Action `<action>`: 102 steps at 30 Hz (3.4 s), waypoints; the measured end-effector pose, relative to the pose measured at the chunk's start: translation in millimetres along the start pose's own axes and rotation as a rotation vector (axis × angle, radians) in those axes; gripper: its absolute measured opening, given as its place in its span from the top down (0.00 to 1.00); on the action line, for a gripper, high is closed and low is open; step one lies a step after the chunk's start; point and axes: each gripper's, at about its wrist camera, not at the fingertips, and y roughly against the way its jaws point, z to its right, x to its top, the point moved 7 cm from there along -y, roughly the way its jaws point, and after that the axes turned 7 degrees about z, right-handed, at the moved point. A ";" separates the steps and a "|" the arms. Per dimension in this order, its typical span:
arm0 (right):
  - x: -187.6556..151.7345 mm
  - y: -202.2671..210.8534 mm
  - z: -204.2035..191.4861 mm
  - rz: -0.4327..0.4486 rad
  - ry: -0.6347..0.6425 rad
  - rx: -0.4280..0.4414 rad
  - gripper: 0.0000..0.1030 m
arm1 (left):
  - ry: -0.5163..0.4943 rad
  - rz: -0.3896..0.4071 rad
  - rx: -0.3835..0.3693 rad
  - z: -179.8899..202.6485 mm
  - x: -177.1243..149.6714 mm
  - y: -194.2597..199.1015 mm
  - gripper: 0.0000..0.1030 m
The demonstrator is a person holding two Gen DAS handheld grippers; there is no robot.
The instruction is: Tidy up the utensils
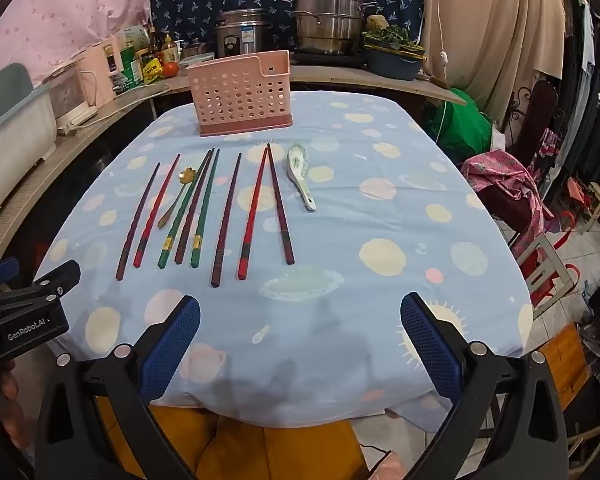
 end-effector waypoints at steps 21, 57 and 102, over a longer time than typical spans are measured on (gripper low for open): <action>2.1 0.4 1.6 0.005 0.004 -0.001 0.07 | -0.003 0.004 0.006 2.4 2.7 -0.6 0.07; 0.3 -0.4 1.9 0.004 0.001 -0.001 0.07 | -0.005 0.006 0.010 -9.6 -3.5 3.8 0.07; -0.9 -2.7 2.3 0.002 -0.002 0.001 0.07 | -0.008 0.003 0.010 -3.1 -1.3 1.9 0.07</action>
